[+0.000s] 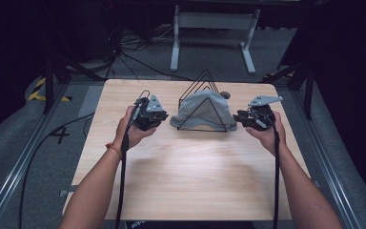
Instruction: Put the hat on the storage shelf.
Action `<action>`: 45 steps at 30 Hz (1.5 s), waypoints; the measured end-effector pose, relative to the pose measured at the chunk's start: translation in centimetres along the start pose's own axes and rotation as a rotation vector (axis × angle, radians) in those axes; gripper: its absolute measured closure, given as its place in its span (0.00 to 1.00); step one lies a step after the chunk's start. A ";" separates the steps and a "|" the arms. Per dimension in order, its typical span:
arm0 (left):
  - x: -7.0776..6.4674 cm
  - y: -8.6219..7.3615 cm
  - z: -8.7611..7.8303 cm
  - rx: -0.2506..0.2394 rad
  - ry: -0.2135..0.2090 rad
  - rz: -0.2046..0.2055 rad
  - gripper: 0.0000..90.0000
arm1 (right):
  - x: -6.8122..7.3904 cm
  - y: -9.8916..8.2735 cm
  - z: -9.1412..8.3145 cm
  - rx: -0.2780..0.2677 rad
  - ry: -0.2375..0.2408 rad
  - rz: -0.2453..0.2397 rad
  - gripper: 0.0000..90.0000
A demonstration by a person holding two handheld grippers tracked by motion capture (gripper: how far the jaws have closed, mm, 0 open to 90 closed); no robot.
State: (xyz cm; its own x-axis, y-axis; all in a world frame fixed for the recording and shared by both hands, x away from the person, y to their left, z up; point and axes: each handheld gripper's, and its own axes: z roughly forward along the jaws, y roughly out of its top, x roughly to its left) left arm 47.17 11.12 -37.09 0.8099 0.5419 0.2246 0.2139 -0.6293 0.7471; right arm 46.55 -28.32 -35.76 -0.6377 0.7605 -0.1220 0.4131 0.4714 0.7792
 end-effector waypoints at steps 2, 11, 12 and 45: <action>-0.2 -0.5 -0.6 0.005 0.002 0.009 0.92 | 0.1 -0.3 -0.4 0.002 0.001 -0.005 0.78; -0.3 -2.8 -3.4 0.029 0.008 0.027 0.90 | 0.3 -1.8 -2.0 0.032 0.007 -0.039 0.74; -0.4 -3.0 -3.6 0.034 0.005 0.025 0.89 | 0.4 -2.1 -2.4 0.037 0.008 -0.047 0.74; -4.3 -13.4 -5.8 0.140 -0.014 -0.058 0.41 | 1.9 -12.8 -6.0 0.124 -0.056 -0.072 0.45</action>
State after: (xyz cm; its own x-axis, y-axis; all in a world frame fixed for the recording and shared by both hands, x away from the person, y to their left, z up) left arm 37.67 20.50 -44.43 0.8014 0.5723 0.1742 0.3339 -0.6695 0.6635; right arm 36.13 -35.56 -42.30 -0.6332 0.7445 -0.2117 0.4467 0.5748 0.6856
